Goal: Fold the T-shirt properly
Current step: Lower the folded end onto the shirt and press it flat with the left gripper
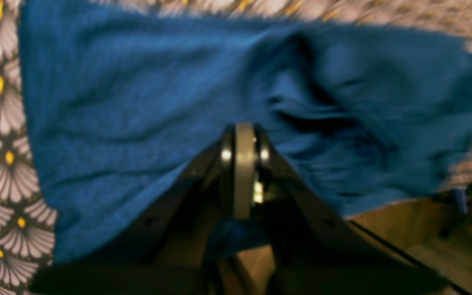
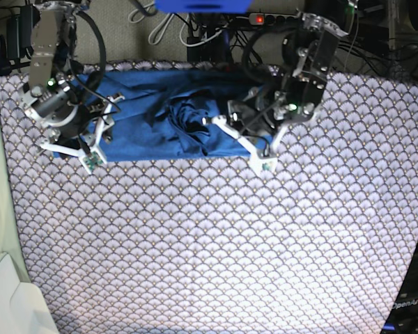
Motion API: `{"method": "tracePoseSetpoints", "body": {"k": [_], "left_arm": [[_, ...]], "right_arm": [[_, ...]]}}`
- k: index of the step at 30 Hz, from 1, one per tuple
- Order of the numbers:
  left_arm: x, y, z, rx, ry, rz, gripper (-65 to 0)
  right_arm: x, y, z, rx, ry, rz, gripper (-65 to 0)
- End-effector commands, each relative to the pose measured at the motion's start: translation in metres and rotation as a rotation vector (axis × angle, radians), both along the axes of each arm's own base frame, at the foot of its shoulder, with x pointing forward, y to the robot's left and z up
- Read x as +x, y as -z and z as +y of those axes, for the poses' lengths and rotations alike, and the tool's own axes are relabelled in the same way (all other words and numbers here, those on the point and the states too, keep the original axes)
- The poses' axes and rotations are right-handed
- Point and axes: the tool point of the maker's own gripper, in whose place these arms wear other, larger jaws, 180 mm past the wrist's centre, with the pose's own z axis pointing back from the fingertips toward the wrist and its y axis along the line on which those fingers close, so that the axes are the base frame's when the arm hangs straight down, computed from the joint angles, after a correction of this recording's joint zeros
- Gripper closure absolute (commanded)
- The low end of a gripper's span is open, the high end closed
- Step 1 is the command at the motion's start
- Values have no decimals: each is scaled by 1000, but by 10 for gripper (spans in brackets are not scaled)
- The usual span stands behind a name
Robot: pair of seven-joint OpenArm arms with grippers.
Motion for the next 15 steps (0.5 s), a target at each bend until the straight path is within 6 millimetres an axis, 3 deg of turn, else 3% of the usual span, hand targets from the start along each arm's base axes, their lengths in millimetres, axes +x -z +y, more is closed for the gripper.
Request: {"method": "tracePoseSetpoints", "body": {"k": [1,5,8,12,15], "left_arm": [[1,-3,-4,-25,-9,8,-1],[-26,8,-14,-40,57,142,0],[-51,4,-43,-68,192,197,0],[-65,-21,-68,-122,319,149,0],[-59,-29,-71,-125,336,116,0]], "right_arm": [[5,-9,2,3,-17,-35,-303],[5,-9,0,2,-12,-35,-303],[6,-10,1,3,-14,-38,-303],[7,-10,2,3,-17,-41,-303],[8,-11,2,3,-17,-42,-303]]}}
